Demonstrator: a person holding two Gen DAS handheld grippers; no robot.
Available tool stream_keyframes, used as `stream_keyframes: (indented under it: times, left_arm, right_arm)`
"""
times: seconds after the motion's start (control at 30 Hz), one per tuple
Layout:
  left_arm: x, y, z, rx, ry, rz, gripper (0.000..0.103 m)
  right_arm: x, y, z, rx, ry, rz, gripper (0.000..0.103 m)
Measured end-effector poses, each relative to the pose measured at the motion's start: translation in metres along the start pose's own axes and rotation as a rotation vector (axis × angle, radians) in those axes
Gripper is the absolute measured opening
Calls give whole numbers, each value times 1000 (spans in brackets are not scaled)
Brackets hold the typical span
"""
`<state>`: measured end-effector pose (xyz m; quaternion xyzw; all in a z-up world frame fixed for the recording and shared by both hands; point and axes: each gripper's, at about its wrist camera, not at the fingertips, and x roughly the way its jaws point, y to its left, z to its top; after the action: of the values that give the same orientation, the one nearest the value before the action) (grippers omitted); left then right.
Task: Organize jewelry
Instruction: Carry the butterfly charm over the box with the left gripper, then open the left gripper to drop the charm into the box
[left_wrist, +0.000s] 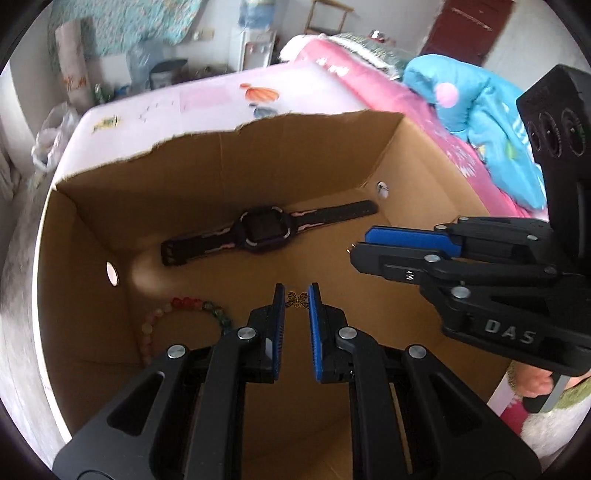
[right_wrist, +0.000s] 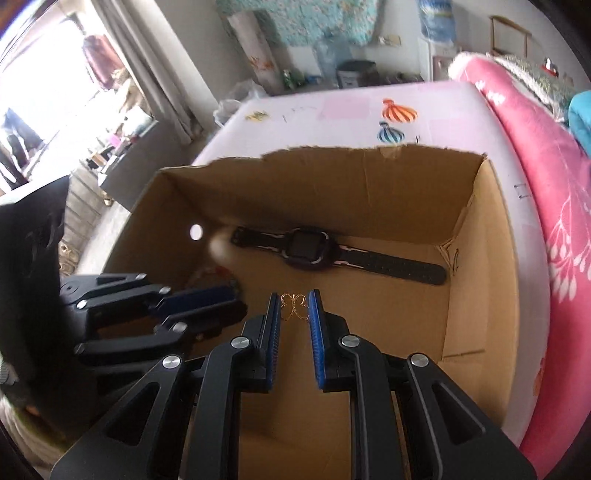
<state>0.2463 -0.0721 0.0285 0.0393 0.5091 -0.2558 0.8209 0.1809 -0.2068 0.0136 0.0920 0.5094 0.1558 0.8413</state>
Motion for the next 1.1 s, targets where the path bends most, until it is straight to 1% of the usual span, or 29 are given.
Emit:
stream_keyframes:
  times: [0.07,0.17,0.3,0.53,0.6,0.63,0.67,0.73,0.83,0.9,0.93,0.97,1.0,1.03,1.1]
  left_arm:
    - [-1,2,-4,-11,-5,-4,13]
    - [2,7,-5,-45,17,-28,13]
    - [2,11,-4,-68,18,-47,13]
    - [-1,11,-6,-76,-6,-72,13]
    - [-4,11,-6,-71,-25,-77,20]
    - [-8,10,-7,-66,-47,-75,25]
    - [-13,9,-8,-54,-74,-72,27]
    - [-23,6,-10,-35,-120,-57,27]
    - [-45,2,-17,-19,-185,-65,27]
    - [-67,-1,-28,3,-240,-76,30]
    - [-77,-1,-34,13,-258,-77,35]
    - [-89,-2,-44,31,-289,-75,39]
    - [-101,-2,-56,53,-316,-73,40]
    - [-109,-4,-65,71,-332,-71,42]
    - [-121,-4,-87,107,-347,-70,43]
  right_arm:
    - [-3,-2,0,21,-1,35,16]
    - [-4,-6,-1,37,-4,45,17]
    - [-3,-11,-2,56,-3,53,17]
    - [-9,-16,-6,84,-42,70,17]
    - [-14,-17,-9,93,-58,81,17]
    - [-18,-18,-10,98,-68,86,17]
    - [-22,-18,-12,100,-76,88,17]
    - [-31,-18,-15,105,-102,94,17]
    - [-53,-18,-23,117,-149,116,17]
    - [-74,-16,-33,111,-193,134,17]
    - [-84,-14,-38,105,-212,141,23]
    - [-97,-12,-47,95,-240,146,32]
    - [-107,-10,-54,88,-260,145,38]
    - [-119,-8,-65,76,-280,143,39]
    - [-132,-6,-81,67,-294,140,42]
